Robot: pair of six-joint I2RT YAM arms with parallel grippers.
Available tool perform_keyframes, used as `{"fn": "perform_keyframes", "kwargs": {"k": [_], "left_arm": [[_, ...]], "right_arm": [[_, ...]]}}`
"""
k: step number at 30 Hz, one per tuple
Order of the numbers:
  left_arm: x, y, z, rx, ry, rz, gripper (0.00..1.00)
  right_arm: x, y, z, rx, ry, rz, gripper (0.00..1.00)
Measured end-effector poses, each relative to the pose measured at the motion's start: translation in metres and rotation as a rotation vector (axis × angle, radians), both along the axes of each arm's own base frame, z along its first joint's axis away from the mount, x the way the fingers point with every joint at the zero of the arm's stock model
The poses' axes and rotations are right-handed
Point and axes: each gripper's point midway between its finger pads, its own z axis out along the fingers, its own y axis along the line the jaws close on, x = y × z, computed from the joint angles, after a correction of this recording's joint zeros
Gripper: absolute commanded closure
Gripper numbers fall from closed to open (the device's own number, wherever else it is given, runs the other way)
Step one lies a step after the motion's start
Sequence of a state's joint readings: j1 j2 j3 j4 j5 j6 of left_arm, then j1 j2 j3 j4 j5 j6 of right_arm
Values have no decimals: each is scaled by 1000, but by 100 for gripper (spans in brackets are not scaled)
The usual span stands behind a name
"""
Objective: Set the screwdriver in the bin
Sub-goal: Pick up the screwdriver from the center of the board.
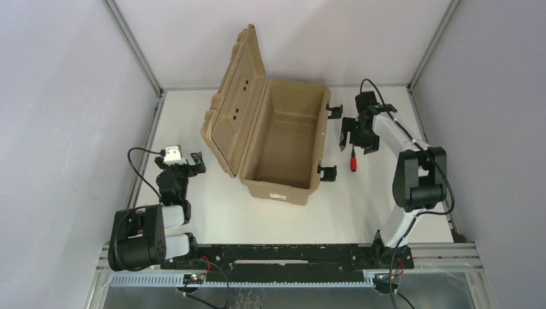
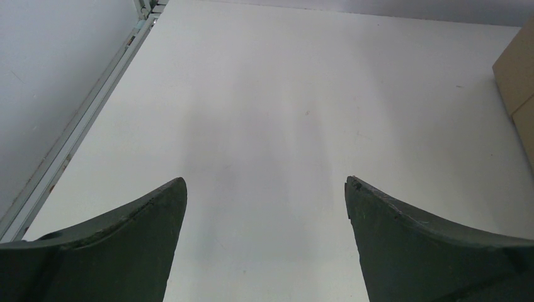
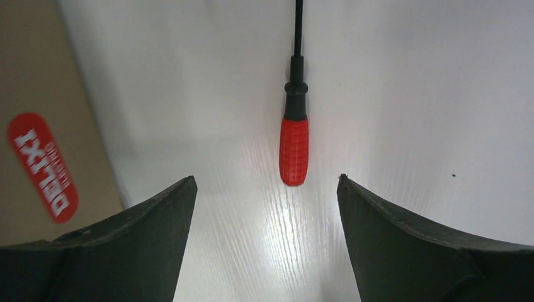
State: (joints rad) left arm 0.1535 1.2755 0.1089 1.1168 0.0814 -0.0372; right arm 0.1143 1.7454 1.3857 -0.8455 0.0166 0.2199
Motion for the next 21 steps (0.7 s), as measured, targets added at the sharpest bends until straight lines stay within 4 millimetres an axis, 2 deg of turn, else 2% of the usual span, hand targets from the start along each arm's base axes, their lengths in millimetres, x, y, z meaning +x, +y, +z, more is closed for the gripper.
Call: {"fn": "perform_keyframes", "kwargs": {"k": [5,9,21], "left_arm": [[0,0,0,0,0,0,0],[0,0,0,0,0,0,0],[0,0,0,0,0,0,0]], "right_arm": [[1,-1,-31,-2,59,-18,15],[3,-2,-48,-3,89,-30,19],[6,-8,-80,-10,142,-74,41]]}}
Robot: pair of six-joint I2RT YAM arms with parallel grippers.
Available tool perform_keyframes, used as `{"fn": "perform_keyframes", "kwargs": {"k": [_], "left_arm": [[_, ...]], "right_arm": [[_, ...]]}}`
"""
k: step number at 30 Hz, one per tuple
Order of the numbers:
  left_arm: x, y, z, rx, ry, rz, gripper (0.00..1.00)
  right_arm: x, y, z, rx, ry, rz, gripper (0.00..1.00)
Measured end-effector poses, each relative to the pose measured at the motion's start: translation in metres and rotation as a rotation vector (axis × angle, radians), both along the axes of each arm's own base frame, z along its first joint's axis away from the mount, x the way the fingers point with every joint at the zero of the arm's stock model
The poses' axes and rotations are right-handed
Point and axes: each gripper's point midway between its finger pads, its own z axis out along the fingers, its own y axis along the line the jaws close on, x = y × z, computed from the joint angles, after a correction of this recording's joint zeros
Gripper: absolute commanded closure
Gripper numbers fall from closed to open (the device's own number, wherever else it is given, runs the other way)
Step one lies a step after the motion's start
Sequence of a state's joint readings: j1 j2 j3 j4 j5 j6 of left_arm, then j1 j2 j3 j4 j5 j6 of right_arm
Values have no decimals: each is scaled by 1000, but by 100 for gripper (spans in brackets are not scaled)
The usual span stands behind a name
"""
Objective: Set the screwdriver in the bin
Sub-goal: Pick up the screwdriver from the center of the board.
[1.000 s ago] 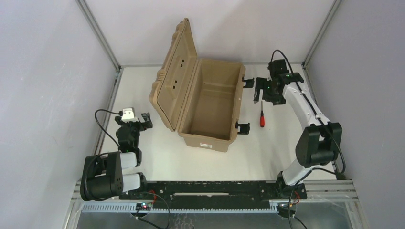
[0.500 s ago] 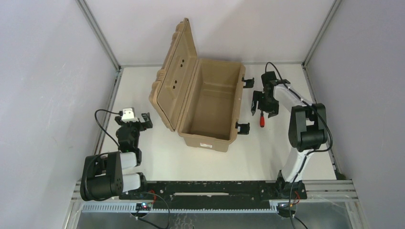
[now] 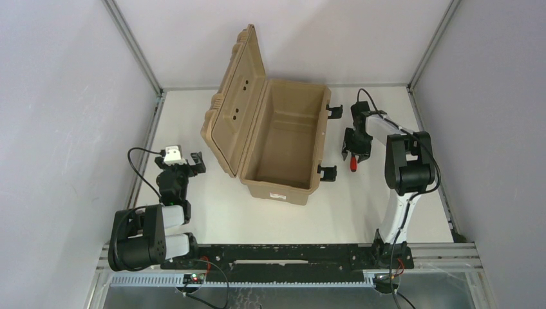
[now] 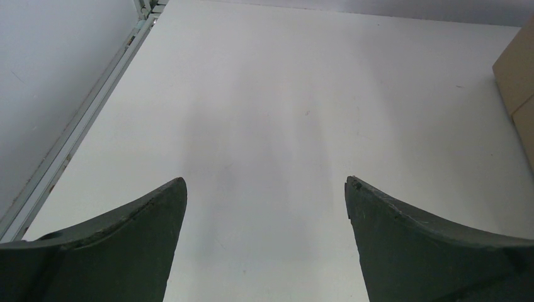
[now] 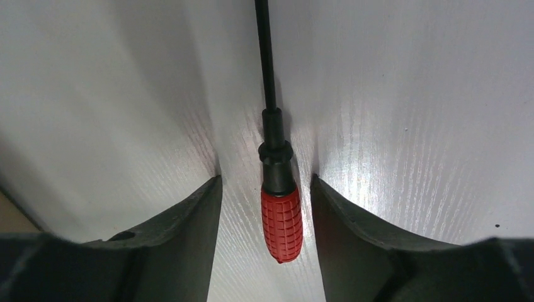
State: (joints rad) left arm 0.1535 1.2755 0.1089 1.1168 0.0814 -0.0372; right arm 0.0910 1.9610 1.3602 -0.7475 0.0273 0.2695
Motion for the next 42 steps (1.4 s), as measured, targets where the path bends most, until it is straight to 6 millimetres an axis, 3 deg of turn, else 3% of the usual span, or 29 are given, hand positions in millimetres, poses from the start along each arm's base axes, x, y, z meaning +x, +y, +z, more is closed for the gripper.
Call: {"fn": "perform_keyframes", "kwargs": {"k": [9,16,30,42], "left_arm": [[0,0,0,0,0,0,0],[0,0,0,0,0,0,0],[0,0,0,0,0,0,0],[0,0,0,0,0,0,0]], "right_arm": [[2,-2,-2,-13,-3,-19,73],[1,-3,-2,-15,-1,-21,89],[-9,-6,5,66,-4,-41,99],[-3,-17,73,185,-181,-74,100]]}}
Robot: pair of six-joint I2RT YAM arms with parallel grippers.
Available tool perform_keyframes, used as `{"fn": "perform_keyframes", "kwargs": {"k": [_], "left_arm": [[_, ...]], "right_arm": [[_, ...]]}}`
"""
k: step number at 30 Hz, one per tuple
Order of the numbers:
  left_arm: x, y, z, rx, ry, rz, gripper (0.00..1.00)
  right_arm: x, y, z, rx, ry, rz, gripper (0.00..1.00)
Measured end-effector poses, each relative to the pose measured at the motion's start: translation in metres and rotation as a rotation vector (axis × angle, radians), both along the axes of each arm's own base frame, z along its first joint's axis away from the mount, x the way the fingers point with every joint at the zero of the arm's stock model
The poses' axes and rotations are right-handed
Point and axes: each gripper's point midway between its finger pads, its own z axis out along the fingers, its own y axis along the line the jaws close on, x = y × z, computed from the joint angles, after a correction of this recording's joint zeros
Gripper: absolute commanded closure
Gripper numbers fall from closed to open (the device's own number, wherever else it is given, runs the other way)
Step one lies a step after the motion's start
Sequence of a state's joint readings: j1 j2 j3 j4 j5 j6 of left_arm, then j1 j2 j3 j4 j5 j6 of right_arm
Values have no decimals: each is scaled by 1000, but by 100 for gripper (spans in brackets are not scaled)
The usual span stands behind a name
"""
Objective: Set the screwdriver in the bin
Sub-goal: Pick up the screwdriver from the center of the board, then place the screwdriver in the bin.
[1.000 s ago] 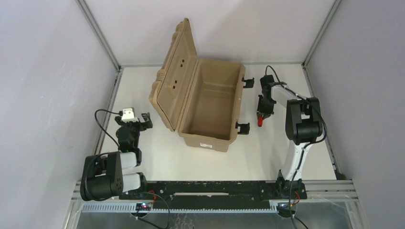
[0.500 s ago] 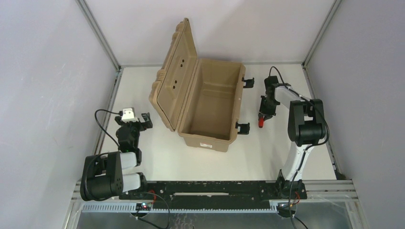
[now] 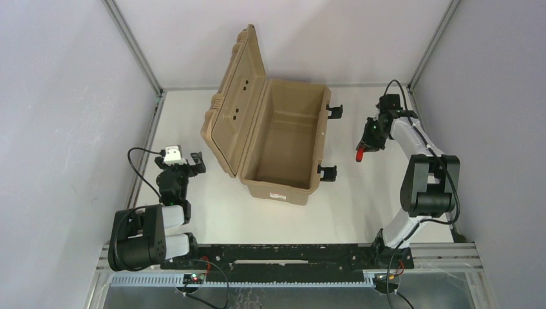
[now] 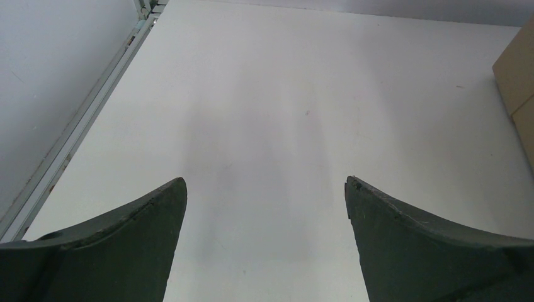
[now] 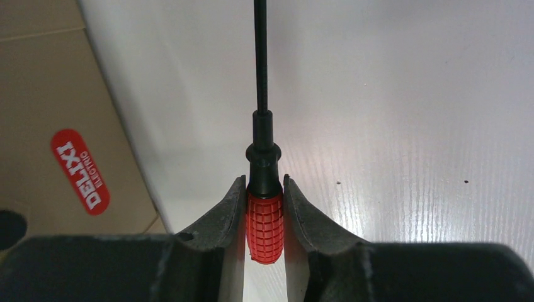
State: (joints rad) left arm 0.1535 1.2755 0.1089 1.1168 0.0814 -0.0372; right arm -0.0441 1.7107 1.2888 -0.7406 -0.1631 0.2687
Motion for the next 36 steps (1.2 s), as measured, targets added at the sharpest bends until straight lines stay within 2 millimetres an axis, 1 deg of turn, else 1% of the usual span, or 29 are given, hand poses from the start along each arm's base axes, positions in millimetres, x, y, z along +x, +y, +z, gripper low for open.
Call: {"fn": "perform_keyframes", "kwargs": {"k": [6,14,22,25,31,33,36], "left_arm": [[0,0,0,0,0,0,0],[0,0,0,0,0,0,0],[0,0,0,0,0,0,0],[0,0,0,0,0,0,0],[0,0,0,0,0,0,0],[0,0,0,0,0,0,0],[0,0,0,0,0,0,0]], "right_arm": [[-7,2,24,66,-50,7,100],[-16,11,80,149,-195,35,100],[-29,26,125,232,-294,54,100],[-30,32,147,261,-339,58,100],[-30,53,201,279,-431,95,100],[-30,66,218,286,-466,119,100],[-33,85,239,292,-500,147,100]]}}
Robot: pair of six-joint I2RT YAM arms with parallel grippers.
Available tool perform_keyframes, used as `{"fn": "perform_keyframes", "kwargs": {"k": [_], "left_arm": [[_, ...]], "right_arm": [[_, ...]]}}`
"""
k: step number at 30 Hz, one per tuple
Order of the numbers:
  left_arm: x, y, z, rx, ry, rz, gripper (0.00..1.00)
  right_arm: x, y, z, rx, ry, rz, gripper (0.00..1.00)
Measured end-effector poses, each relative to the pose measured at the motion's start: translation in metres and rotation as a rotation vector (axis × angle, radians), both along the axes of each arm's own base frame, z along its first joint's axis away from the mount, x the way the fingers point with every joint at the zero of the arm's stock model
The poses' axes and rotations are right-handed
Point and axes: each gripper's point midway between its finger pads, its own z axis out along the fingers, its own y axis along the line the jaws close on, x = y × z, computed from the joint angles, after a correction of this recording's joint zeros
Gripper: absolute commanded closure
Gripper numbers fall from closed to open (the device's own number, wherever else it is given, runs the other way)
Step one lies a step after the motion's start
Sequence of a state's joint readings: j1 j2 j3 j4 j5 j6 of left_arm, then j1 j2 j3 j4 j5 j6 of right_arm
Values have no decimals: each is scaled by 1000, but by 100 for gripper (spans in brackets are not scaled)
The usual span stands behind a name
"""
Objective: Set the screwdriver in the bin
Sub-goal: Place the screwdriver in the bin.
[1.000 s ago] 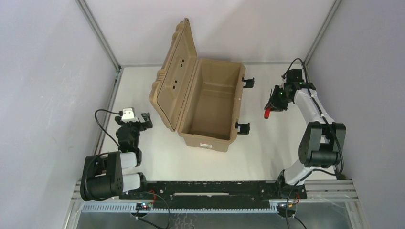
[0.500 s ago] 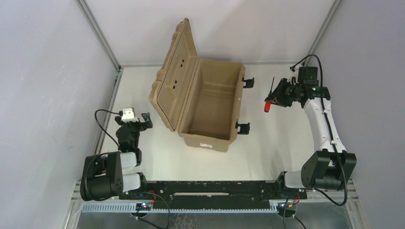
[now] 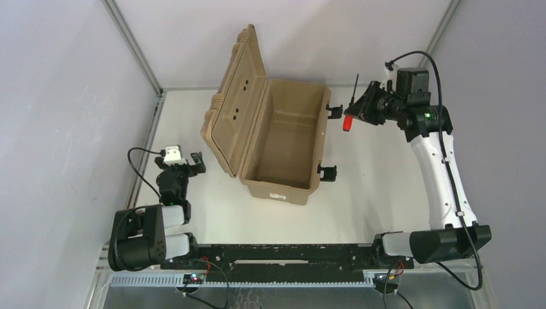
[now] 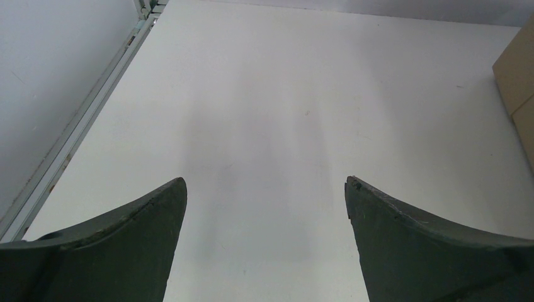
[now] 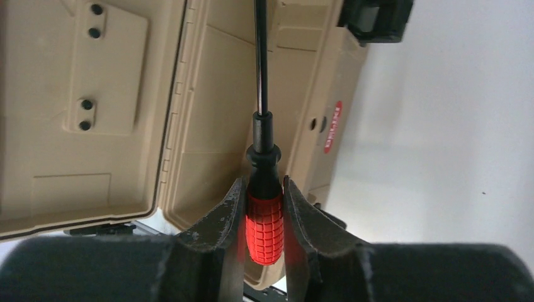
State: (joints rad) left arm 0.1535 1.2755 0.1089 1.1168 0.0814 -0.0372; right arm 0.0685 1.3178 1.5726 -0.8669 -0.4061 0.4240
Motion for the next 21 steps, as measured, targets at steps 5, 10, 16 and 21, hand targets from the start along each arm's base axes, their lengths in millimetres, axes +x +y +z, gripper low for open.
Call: {"fn": "perform_keyframes", "kwargs": {"k": [5,10,16,21], "left_arm": [[0,0,0,0,0,0,0],[0,0,0,0,0,0,0],[0,0,0,0,0,0,0],[0,0,0,0,0,0,0]], "right_arm": [[-3,24,26,-19,-7,-12,100],[18,45,35,-82,42,-76,100],[54,79,9,-206,150,-154,100],[62,103,-40,-294,272,-171,100]]}}
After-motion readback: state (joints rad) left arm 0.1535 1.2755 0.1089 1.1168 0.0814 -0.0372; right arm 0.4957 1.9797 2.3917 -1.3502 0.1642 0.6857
